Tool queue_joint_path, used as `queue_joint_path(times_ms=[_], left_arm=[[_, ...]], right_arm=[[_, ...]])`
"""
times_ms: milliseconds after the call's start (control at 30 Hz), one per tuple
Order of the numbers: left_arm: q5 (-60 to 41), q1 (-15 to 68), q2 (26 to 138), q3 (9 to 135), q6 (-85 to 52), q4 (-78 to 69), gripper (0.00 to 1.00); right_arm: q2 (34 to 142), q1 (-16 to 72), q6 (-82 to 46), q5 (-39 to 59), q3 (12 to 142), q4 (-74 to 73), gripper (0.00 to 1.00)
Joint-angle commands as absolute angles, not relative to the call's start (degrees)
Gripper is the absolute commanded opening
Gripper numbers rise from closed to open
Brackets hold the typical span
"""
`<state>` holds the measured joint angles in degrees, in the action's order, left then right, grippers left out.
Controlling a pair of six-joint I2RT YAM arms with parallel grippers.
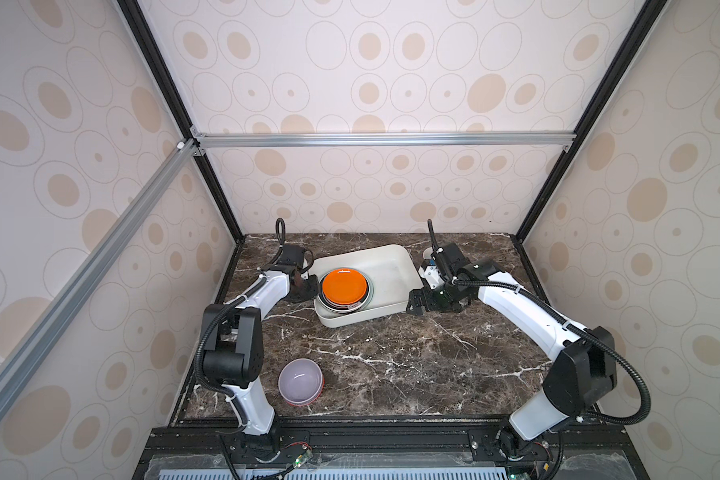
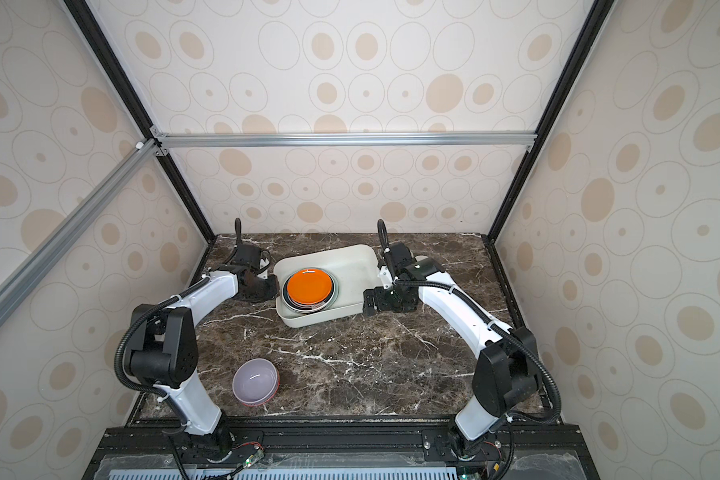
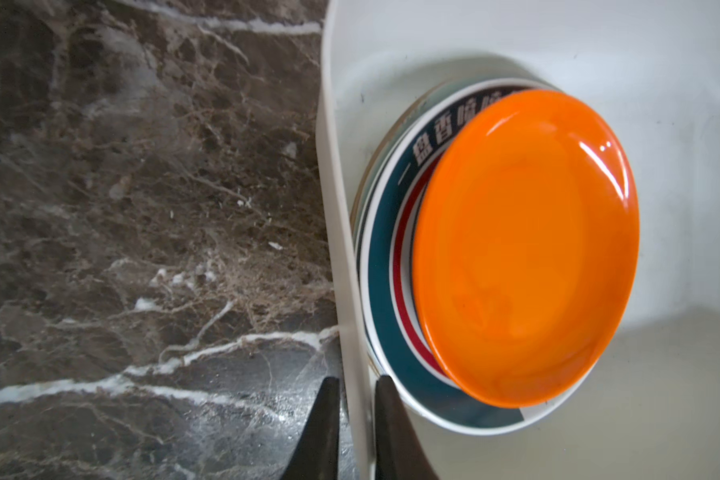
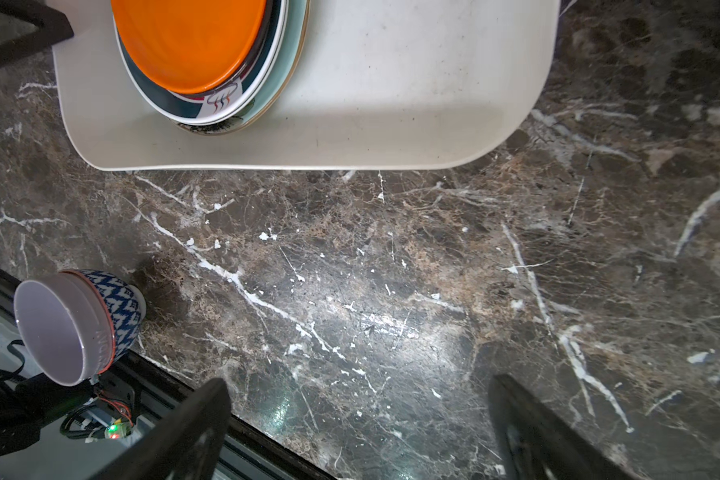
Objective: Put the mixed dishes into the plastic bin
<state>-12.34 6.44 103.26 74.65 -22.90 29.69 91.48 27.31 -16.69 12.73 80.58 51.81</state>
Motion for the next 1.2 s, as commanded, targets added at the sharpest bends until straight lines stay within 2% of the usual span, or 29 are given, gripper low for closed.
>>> queue_joint_path(times_ms=[0, 400, 667, 733, 767, 833, 900, 1000, 1067, 1167], left_arm=[[-10.62, 6.35, 105.83, 78.92, -20.93, 32.05, 0.12], [-11.11, 6.33, 113.52, 87.52, -20.53, 33.40, 0.05], [-11.74, 6.37, 117.50, 93.53, -20.93, 35.19, 0.05], [-11.87, 6.41, 117.49, 94.88, -20.93, 36.24, 0.11], [-11.81, 6.33, 117.20, 95.30, -21.00, 36.61, 0.17], [-11.57, 6.35, 115.91, 95.73, -21.35, 37.51, 0.35], [-11.49, 6.41, 114.07, 95.53, -21.69, 37.45, 0.43], [-11.68, 6.50, 111.88, 96.10, -21.91, 37.07, 0.56], [-12.86, 6.63, 111.11, 97.39, -21.50, 36.88, 0.60], [-15.09, 7.48, 110.70, 100.00, -20.65, 36.25, 0.66]], right_arm=[[89.86, 27.58, -17.04, 9.53, 79.54, 53.63, 1.00], [91.48, 24.40, -16.27, 8.80, 81.68, 54.72, 1.00], [93.68, 21.41, -16.37, 5.03, 85.28, 55.38, 1.00], [94.03, 19.19, -17.31, 3.72, 86.21, 55.42, 1.00], [94.25, 18.09, -17.89, 3.12, 86.52, 55.29, 1.00], [95.06, 14.38, -19.14, 2.81, 87.65, 54.92, 1.00], [96.45, 11.46, -20.35, 2.97, 88.91, 54.12, 1.00], [100.68, 8.36, -22.38, 1.69, 93.08, 55.27, 0.84], [104.35, 7.20, -23.35, 0.64, 96.95, 56.62, 0.70], [109.91, 6.11, -24.87, 0.04, 102.71, 57.83, 0.59]])
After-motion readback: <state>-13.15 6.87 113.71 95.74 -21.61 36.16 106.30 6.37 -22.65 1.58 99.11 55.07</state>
